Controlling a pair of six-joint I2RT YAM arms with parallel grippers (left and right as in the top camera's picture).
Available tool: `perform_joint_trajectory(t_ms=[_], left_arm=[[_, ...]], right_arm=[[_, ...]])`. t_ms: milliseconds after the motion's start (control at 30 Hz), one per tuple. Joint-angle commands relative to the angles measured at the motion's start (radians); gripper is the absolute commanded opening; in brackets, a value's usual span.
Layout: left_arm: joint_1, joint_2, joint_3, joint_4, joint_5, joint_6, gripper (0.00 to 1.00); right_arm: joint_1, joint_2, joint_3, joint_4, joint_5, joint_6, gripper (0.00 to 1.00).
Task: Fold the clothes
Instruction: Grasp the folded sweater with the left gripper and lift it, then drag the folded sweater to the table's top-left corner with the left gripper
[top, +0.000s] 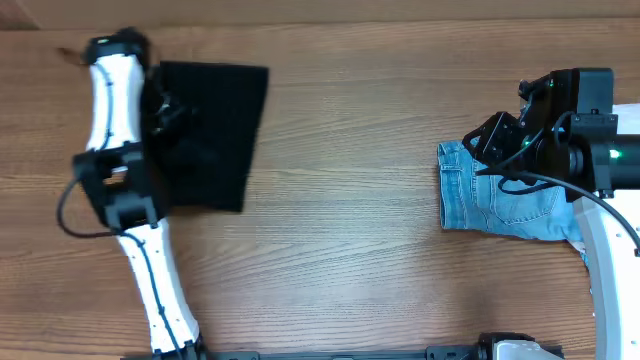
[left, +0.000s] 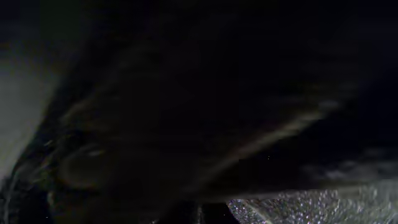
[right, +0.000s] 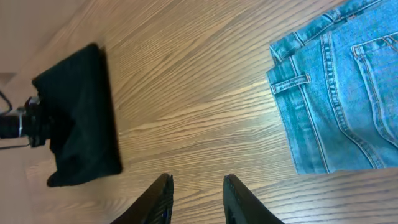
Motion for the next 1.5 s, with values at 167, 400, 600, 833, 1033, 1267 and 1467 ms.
perform_joint_trajectory(t_ms=[167, 400, 600, 833, 1033, 1267, 1467], left_arm=[[0.228, 0.048, 0.084, -0.076, -0.085, -0.044, 0.04], [0.087, -0.269, 0.246, -0.169, 0.092, 0.13, 0.04], [-0.309, -0.314, 0.048, -0.169, -0.006, 0.056, 0.04], [-0.431, -0.314, -0.338, -0.167, -0.163, -0.091, 0.04], [-0.389, -0.314, -0.58, -0.044, -0.252, -0.12, 0.04], [-0.288, -0.314, -0.663, 0.012, -0.345, -0.201, 0.04], [-0.215, -0.314, -0.717, 0.082, -0.529, -0.304, 0.04]], right_arm=[[-0.004, -0.011, 0.002, 0.003, 0.001, -0.006, 0.3], [-0.004, -0.011, 0.002, 0.013, -0.003, -0.006, 0.31], [-0.003, -0.011, 0.002, -0.002, -0.036, -0.006, 0.31], [-0.003, -0.011, 0.001, 0.0, -0.035, -0.01, 0.31], [-0.003, -0.011, 0.001, 0.006, -0.035, -0.01, 0.31], [-0.003, -0.011, 0.001, 0.0, -0.035, -0.01, 0.31], [-0.003, -0.011, 0.001, 0.001, -0.024, -0.01, 0.31]])
